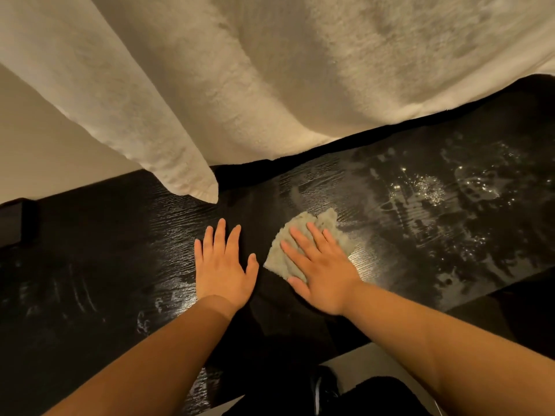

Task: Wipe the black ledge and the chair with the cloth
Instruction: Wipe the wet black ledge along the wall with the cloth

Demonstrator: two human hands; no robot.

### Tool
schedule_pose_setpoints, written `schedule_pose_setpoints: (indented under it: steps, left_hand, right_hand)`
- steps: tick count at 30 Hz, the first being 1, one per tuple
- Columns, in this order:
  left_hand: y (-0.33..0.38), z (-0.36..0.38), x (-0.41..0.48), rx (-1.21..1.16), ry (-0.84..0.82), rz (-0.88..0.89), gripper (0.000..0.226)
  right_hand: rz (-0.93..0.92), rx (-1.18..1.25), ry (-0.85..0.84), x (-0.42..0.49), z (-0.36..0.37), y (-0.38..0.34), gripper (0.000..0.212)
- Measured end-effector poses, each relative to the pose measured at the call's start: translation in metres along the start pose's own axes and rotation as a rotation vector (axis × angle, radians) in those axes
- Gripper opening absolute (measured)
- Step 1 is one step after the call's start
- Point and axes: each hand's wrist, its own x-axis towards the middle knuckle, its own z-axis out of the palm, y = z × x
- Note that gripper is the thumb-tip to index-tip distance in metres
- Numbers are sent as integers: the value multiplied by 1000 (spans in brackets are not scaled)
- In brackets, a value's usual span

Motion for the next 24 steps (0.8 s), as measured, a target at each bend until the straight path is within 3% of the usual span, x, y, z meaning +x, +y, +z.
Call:
schedule_pose_setpoints:
  steps: [3, 7, 10, 14, 17, 21, 24]
  left_hand:
    - [-2, 1, -1, -8, -6, 4, 72]
    - [-1, 1, 1, -11, 0, 0, 71]
    - [0, 2, 0, 5, -6, -3, 71]
    - [2, 0, 0, 10, -6, -17, 71]
    - [1, -1, 0, 11, -11, -22, 71]
    - [4, -1, 1, 13, -16, -38, 71]
    - [6, -1, 0, 25, -9, -51, 71]
  right_hand:
    - [-107, -56, -22, 17, -5, 41, 74]
    - [256, -42, -56, 50, -23, 79, 76]
    - [406, 26, -19, 54, -26, 52, 75]
    - [99, -18, -43, 30, -10, 4, 76]
    - [-138, -7, -30, 30, -10, 28, 74]
    - [35, -21, -7, 58, -25, 70, 75]
    - [202, 3, -48, 67, -28, 57, 77]
